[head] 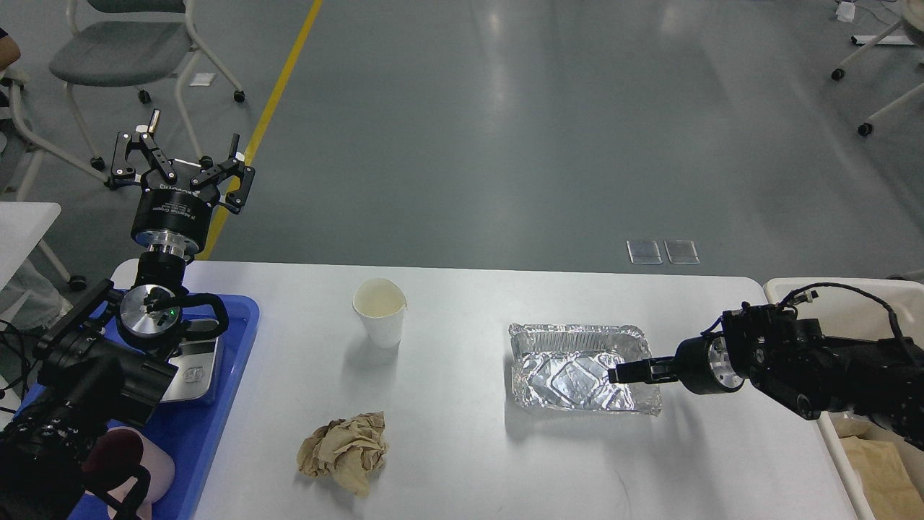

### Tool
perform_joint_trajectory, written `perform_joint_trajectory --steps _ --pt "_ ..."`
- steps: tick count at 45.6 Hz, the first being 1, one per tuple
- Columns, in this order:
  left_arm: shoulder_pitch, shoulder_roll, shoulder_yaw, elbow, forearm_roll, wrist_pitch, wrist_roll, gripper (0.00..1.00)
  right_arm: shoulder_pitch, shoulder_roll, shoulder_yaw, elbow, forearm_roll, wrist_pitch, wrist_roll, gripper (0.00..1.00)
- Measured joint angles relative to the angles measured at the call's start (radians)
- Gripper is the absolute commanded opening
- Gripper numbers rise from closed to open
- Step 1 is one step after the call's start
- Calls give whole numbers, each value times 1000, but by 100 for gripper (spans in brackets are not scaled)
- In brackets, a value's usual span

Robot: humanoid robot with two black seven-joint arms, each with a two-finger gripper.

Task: Tidy desktop
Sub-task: 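Reach the right gripper to the foil tray's edge nearest it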

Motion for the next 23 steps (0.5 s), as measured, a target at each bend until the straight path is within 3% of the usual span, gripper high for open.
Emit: perform_joint_trajectory --steps 3,6,17,23 --pt "0 0 0 -1 0 0 -1 97 -9 10 -7 -11 -1 -38 1 50" --pt "0 0 0 -1 0 -1 -1 97 -14 24 -19 -20 -1 -68 3 18" --pt "0 1 -1 -1 0 -1 -2 97 -14 58 -64 -41 52 -69 3 0" --pt "-1 1 -1 -1 0 -1 -2 97 -12 59 -101 -41 101 -67 3 0"
